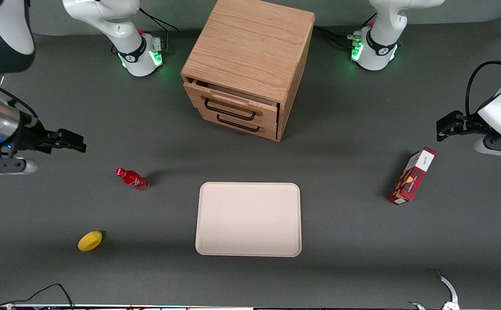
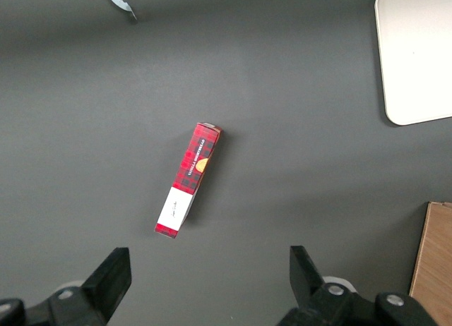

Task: Place coke bottle on tray
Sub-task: 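Move the open right gripper down over the red Coca-Cola bottle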

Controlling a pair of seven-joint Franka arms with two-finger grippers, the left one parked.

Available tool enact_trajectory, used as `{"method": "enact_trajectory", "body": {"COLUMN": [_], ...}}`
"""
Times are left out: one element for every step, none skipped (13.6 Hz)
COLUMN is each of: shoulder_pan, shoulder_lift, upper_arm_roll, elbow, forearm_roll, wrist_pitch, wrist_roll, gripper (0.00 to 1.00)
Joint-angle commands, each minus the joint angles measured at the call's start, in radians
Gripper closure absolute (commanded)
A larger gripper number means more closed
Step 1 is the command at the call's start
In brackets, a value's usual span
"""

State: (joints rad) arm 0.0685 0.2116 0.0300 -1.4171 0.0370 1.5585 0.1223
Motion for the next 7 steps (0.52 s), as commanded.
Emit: {"method": "enact_trajectory", "body": {"shoulder_pan": [0.004, 0.002, 0.001, -0.003, -0.004, -0.004, -0.004], "shoulder_lift": [0.0, -0.009, -0.024, -0.037, -0.049, -0.063, -0.075], "upper_arm_roll": [0.005, 0.005, 0.005, 0.005, 0.005, 0.005, 0.005], "elbow": [-0.064, -0.106, -0.144, -0.182, -0.225, -0.27, -0.316], "forearm_roll": [0.006, 0.004, 0.004, 0.004, 0.004, 0.004, 0.003], "wrist_pitch": [0.081, 0.113, 0.139, 0.171, 0.208, 0.251, 0.297], "wrist_roll": [0.03, 0.027, 0.022, 0.019, 0.017, 0.017, 0.017], "gripper": [0.0, 0.0, 0.0, 0.01, 0.01, 0.01, 0.01]}}
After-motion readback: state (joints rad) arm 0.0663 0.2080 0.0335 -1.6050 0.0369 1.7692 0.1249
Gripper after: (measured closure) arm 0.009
